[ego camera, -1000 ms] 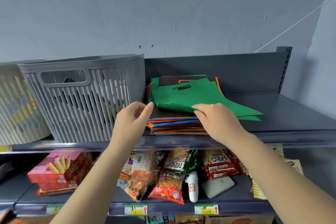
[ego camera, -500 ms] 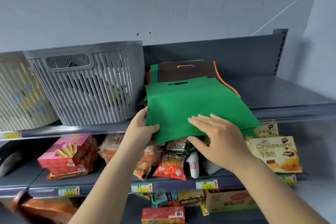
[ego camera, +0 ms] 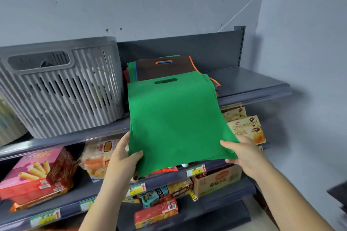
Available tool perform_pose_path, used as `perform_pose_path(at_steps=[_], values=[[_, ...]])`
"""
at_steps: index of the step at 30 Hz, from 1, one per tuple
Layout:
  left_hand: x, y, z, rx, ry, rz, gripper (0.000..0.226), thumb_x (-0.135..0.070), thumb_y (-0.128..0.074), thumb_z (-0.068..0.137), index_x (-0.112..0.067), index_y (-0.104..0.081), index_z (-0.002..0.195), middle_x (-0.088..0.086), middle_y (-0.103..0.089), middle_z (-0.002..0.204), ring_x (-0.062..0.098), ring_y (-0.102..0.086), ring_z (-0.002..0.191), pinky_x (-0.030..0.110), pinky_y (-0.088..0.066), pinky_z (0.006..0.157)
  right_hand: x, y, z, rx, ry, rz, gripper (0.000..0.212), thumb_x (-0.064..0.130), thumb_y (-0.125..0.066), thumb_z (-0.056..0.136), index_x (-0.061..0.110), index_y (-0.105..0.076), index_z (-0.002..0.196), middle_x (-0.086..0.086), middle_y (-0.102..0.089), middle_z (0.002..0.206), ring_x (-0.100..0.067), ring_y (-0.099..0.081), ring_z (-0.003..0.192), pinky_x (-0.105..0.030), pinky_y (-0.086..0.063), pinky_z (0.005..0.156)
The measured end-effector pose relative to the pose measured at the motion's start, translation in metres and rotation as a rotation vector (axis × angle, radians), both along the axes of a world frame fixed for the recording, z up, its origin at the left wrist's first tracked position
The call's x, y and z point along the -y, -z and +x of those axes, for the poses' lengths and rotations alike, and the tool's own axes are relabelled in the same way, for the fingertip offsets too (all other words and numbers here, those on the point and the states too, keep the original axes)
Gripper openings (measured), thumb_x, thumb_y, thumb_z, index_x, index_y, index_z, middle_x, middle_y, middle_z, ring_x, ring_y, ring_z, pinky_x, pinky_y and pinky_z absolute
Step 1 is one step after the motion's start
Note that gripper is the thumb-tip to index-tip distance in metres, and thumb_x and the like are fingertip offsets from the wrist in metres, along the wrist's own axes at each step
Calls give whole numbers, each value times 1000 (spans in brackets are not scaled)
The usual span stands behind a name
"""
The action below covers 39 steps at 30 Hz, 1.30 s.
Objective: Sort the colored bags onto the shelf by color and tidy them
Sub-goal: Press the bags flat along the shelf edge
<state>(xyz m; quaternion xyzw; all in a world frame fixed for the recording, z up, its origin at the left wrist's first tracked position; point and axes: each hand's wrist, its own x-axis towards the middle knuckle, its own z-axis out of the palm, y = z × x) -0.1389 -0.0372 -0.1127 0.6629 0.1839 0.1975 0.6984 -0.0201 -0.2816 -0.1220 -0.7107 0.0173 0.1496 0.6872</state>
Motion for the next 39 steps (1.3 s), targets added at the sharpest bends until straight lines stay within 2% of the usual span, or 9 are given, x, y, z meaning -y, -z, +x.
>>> perform_pose_path(at_steps=[5,8,14,16,19,24,29,32,39], values=[[7,38,-10,-34,76,172,52,-1,-56,91,-30,-43,133,-6,-57,127,21,-58,113,44,-51,92,17,24,-46,-10,167,26,19,-2,-56,90,9,-63,105,-11,-68,101,-25,-65,85,-28,-48,49],[25,48,-16,6,135,379,55,2,-57,89,-34,-42,128,-22,-54,113,10,-53,110,23,-48,88,37,36,-82,17,280,5,20,-6,-53,90,3,-65,103,-15,-69,94,-26,-64,76,-27,-47,49],[84,75,-21,46,312,478,49,4,-57,87,-16,-51,132,-1,-56,128,12,-49,113,26,-37,86,89,53,-165,94,561,-46,34,-11,-53,87,19,-69,87,2,-74,83,-21,-69,81,-39,-54,73],[111,79,-26,112,380,441,48,2,-62,86,-28,-56,122,-8,-60,124,9,-51,114,23,-38,92,109,57,-193,115,637,-78,38,-11,-54,87,23,-70,86,8,-74,81,-16,-69,81,-35,-53,78],[151,82,-33,156,530,387,59,-12,-60,79,-68,-53,93,-41,-59,102,-12,-55,98,-1,-35,87,142,60,-238,133,782,-57,38,-12,-55,86,24,-70,85,7,-75,85,-11,-70,79,-28,-51,70],[222,82,-58,160,727,315,47,7,-58,86,-39,-53,96,-21,-61,96,-10,-57,85,1,-40,78,191,61,-309,138,990,-16,38,-14,-57,83,21,-69,92,4,-75,85,-13,-70,81,-27,-51,72],[304,86,-83,121,859,265,28,4,-56,89,-22,-59,98,-12,-68,83,20,-64,89,26,-46,71,247,62,-374,133,1158,-12,40,-16,-57,82,21,-68,92,2,-75,87,-12,-71,77,-23,-55,67],[349,82,-105,138,937,300,24,4,-55,90,-18,-60,95,-13,-66,71,-2,-63,70,11,-46,61,282,60,-411,141,1201,-15,39,-14,-58,81,19,-68,98,-1,-74,94,-17,-70,86,-30,-54,78],[432,85,-141,188,1040,385,24,-2,-56,91,-26,-59,87,-13,-65,77,2,-63,68,12,-46,53,346,67,-462,124,1290,-75,42,-14,-57,83,25,-65,94,2,-73,94,-18,-68,89,-31,-53,78]])
